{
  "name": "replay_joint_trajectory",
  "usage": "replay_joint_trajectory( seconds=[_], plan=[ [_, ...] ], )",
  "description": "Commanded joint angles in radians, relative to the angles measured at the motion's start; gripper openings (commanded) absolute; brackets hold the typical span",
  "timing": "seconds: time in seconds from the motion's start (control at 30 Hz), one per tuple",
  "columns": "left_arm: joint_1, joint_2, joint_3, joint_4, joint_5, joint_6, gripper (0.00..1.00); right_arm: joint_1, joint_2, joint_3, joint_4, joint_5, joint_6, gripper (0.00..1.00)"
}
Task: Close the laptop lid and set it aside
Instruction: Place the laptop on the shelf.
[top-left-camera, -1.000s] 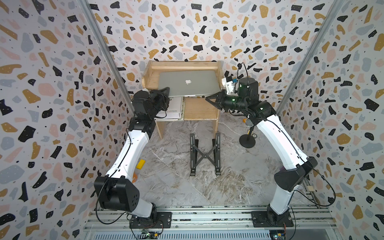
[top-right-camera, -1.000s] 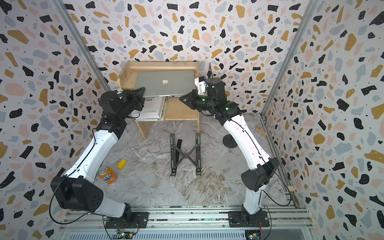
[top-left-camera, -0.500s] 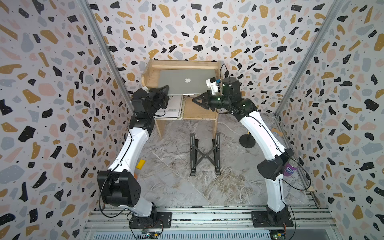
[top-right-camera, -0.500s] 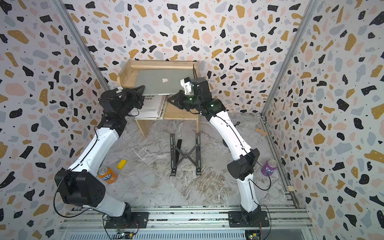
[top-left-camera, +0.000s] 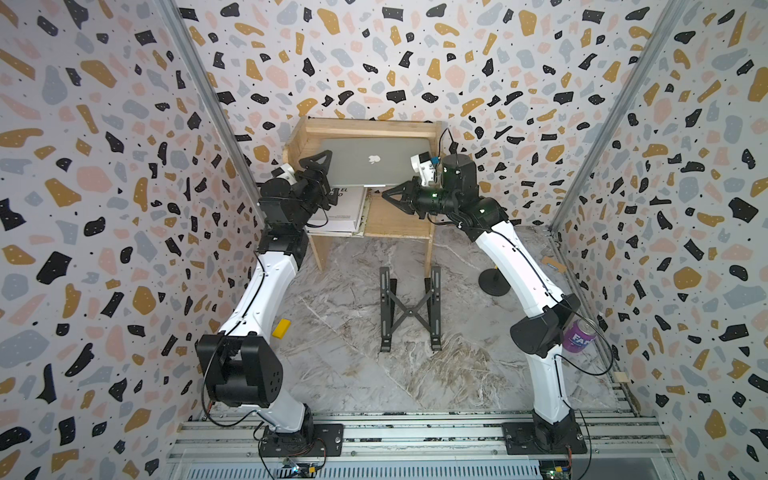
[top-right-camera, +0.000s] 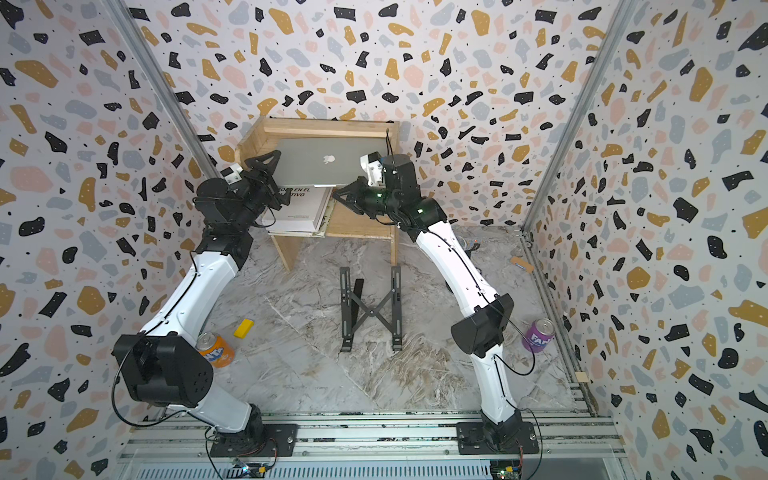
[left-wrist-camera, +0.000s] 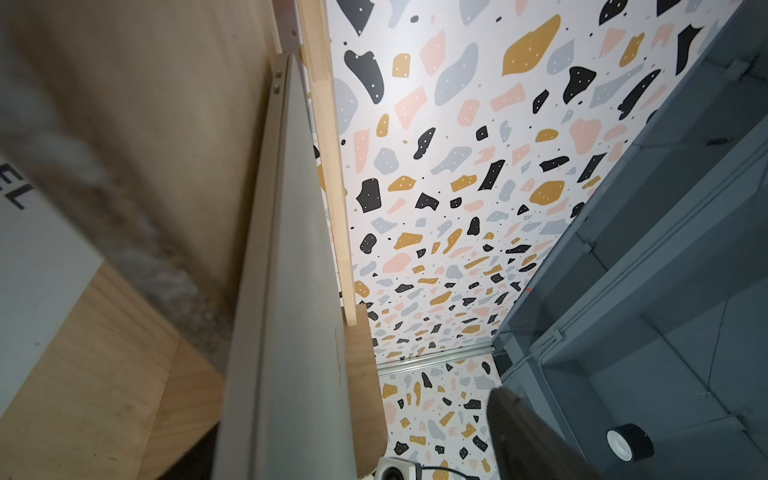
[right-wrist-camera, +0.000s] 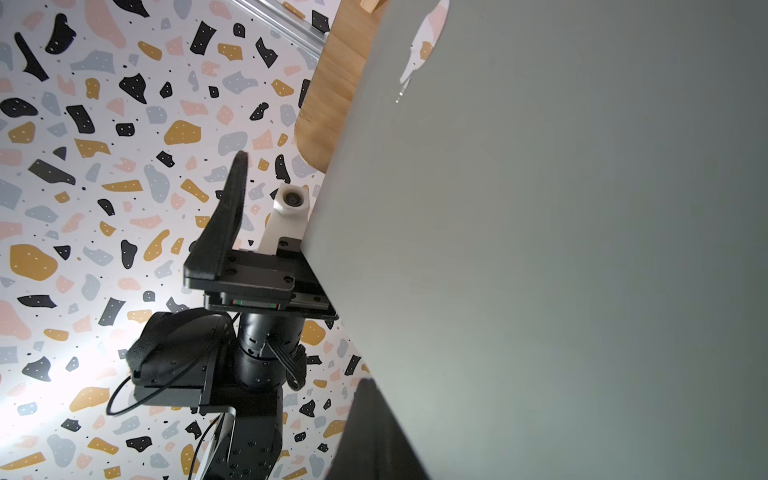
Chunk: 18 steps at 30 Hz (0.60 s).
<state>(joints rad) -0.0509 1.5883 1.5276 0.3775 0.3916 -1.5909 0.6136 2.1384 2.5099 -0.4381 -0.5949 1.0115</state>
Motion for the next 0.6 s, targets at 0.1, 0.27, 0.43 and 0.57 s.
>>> replay_joint_trajectory(
  seconds=[0.1,0.27,0.43,0.57],
  plan=[
    [0.000,-0.096,-0.079,0.042,-0.013,0.027,0.99,0.002,0.015,0.039,0.076,0.043,0.036,0.00],
    [0.002,-0.176,-0.170,0.007,-0.042,0.059,1.00,0.002,0.033,0.041,0.139,0.066,0.078,0.00],
    [0.009,-0.237,-0.238,0.028,-0.043,0.042,1.00,0.002,0.054,0.051,0.158,0.086,0.099,0.00],
    [0.013,-0.304,-0.288,0.026,-0.052,0.050,1.00,0.002,0.088,0.101,0.141,0.091,0.096,0.00]
  ],
)
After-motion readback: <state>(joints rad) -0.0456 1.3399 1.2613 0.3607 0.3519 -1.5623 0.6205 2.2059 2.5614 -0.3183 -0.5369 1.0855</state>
